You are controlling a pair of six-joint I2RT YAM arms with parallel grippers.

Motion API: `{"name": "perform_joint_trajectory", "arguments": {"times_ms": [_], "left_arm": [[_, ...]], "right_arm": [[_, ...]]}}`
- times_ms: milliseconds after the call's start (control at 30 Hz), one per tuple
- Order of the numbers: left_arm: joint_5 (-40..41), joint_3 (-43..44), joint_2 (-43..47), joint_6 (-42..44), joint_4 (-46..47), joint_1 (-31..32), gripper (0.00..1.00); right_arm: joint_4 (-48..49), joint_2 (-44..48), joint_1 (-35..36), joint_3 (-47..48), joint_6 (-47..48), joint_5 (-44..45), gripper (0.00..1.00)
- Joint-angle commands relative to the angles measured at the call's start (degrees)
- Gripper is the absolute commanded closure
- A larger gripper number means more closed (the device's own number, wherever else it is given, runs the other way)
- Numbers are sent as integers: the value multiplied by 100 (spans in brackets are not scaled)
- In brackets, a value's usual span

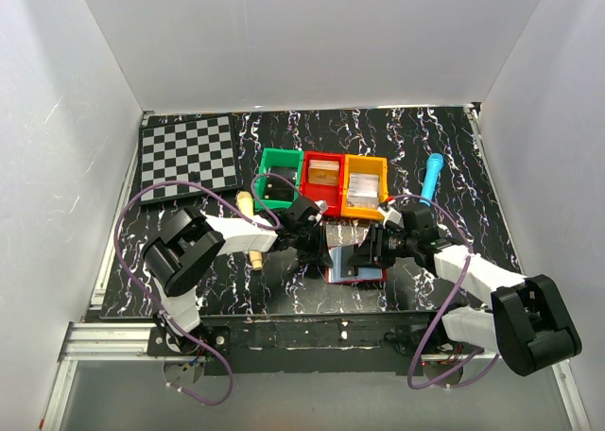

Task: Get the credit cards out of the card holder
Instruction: Remove the credit card from the card holder.

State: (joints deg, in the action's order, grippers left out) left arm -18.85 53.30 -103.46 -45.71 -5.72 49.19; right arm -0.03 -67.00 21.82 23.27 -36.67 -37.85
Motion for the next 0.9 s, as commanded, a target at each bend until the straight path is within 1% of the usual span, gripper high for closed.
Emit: {"name": "perform_joint_trajectory", "arguments": {"times_ms": [0,100,133,267,600,733,867], "left_arm": [[453,-241,-227,107,-387,29,100],[461,-259,-218,107,-386,29,100],[461,-276,-218,107,-378,29,100],[453,-294,-210,98,-360,29,100],[461,-346,-157,71,-334,29,100],[470,-346,-148,63,-325,29,100],[470,-355,-139,63,-316,29,100]], "right_arm": [[12,143,-29,108,98,-74,62],[12,187,-55,99,107,-48,63],[-153,205,-64,99,116,-21,63],[-286,231,-99,108,159,49,67],[-357,310,-170,82,177,76,69],[-419,363,-196,73,195,111,73],[-462,398,-214,73,212,128,75]]}}
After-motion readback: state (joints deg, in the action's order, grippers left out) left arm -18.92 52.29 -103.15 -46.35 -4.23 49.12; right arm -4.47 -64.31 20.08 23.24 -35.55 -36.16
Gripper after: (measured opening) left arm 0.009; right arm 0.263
